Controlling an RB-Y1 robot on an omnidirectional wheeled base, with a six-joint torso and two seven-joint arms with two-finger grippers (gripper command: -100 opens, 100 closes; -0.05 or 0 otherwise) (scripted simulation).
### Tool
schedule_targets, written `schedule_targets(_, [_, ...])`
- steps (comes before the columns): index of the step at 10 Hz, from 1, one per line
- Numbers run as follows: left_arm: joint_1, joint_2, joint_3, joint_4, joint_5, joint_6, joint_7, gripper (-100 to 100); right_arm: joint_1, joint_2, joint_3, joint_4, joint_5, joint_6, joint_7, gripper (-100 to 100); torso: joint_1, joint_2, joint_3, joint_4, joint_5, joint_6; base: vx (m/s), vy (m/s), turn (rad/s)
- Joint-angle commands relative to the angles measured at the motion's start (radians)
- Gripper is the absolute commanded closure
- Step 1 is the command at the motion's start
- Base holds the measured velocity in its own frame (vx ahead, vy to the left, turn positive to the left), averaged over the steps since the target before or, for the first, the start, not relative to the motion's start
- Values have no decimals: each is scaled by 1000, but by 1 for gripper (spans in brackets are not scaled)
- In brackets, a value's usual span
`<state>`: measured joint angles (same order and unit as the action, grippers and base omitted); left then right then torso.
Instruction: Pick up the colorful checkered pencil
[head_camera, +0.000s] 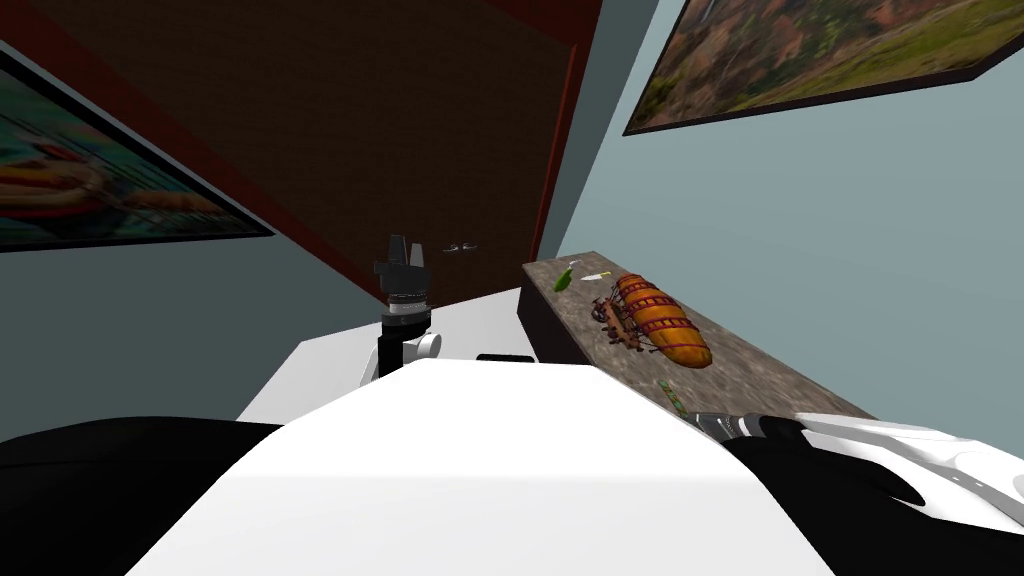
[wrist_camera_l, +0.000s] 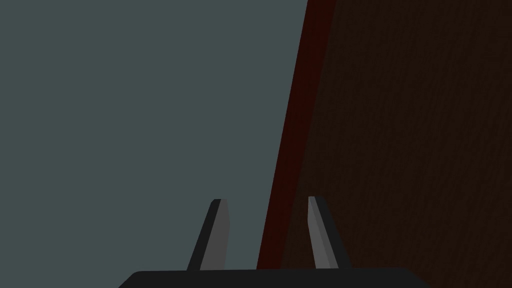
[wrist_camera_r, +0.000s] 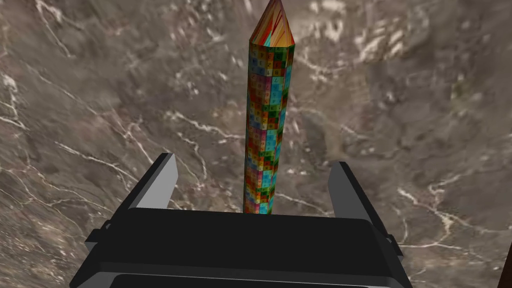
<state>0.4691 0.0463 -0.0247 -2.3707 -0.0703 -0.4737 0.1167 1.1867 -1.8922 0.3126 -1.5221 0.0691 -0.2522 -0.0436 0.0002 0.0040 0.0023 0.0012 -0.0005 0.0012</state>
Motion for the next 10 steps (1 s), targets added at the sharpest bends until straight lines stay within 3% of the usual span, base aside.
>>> schedule_targets(1, [0, 0, 0, 0, 0, 0, 0, 0, -8, 9, 1, 0, 37, 3, -38, -100, 0, 0, 0, 0, 0, 0, -21, -12, -42])
schedule_targets(2, [0, 0, 0, 0, 0, 0, 0, 0, -6, 36, 10, -5, 38, 19, -42, -100, 0, -1, -1, 0, 0, 0, -31, -13, 142])
schedule_targets(3, [0, 0, 0, 0, 0, 0, 0, 0, -6, 36, 10, -5, 6, 19, -35, -100, 0, -2, -1, -1, 0, -1, -31, -18, 164])
schedule_targets(4, [0, 0, 0, 0, 0, 0, 0, 0, -6, 36, 10, -5, 38, 19, -42, -100, 0, -2, -1, 0, 0, -1, -12, -11, 13])
schedule_targets(6, [0, 0, 0, 0, 0, 0, 0, 0, 7, 32, -1, -9, 19, 21, -30, -100, 1, -3, -2, -1, 0, 0, 0, -1, -15])
schedule_targets(7, [0, 0, 0, 0, 0, 0, 0, 0, 7, 32, 0, -9, 20, 21, -31, 100, 1, -4, -2, -1, 0, 0, 0, 0, 0])
schedule_targets(10, [0, 0, 0, 0, 0, 0, 0, 0, 7, 32, 0, -9, 20, 21, -31, 100, 0, -4, -2, -1, 0, 0, 0, 0, 0])
